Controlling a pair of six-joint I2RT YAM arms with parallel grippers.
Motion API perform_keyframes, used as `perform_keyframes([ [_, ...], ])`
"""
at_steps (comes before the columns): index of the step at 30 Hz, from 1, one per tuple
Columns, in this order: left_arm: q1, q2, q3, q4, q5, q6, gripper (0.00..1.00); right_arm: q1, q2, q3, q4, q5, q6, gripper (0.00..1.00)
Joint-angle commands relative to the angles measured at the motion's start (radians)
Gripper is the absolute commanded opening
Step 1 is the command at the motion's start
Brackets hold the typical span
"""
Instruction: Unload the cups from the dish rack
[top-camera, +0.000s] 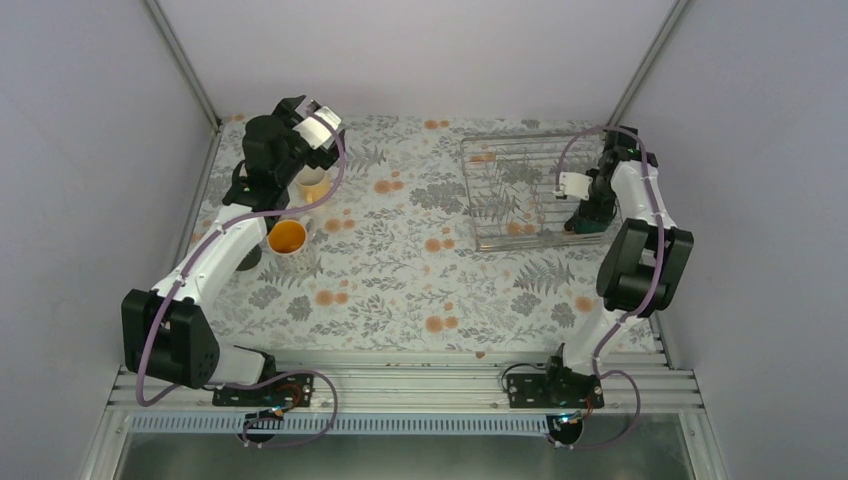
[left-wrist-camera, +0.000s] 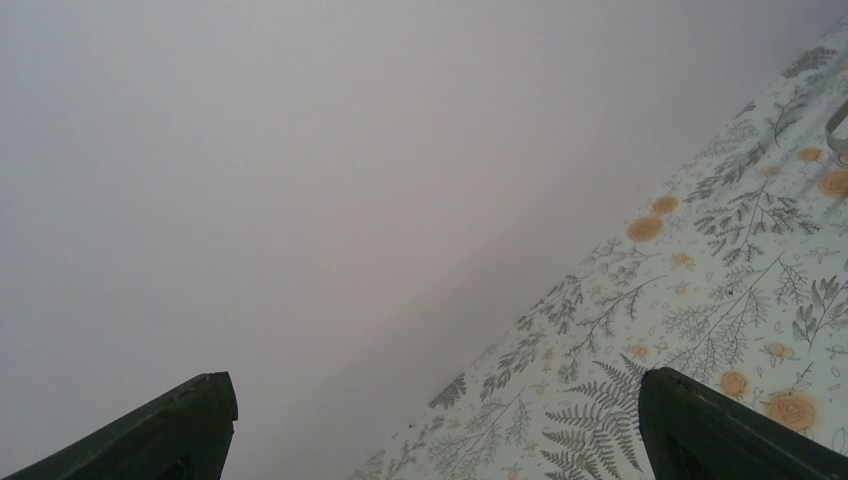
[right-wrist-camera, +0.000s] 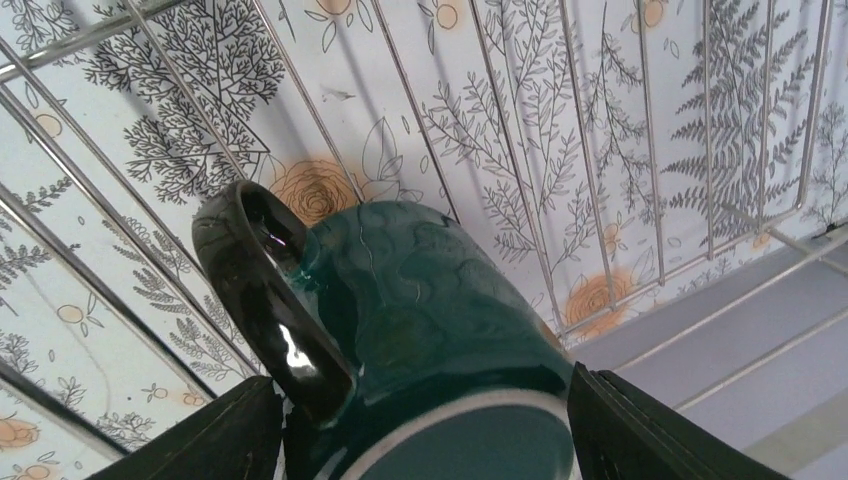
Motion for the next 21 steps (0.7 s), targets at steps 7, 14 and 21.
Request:
perform_keyframes([
  [7,-0.004,0.018,-0.005,0.044,-0.007,0.01,1.0,0.041,0.106,0.068,-0.06,0.001,-0.04,0.69],
  [14,-0.003,0.047,0.013,0.026,0.006,0.0,1.0,0.049,0.221,0.223,-0.217,-0.023,0.001,0.39],
  [21,-0.003,0.069,0.023,0.016,0.019,-0.003,1.0,0.063,0.269,0.271,-0.239,0.008,0.009,0.32],
])
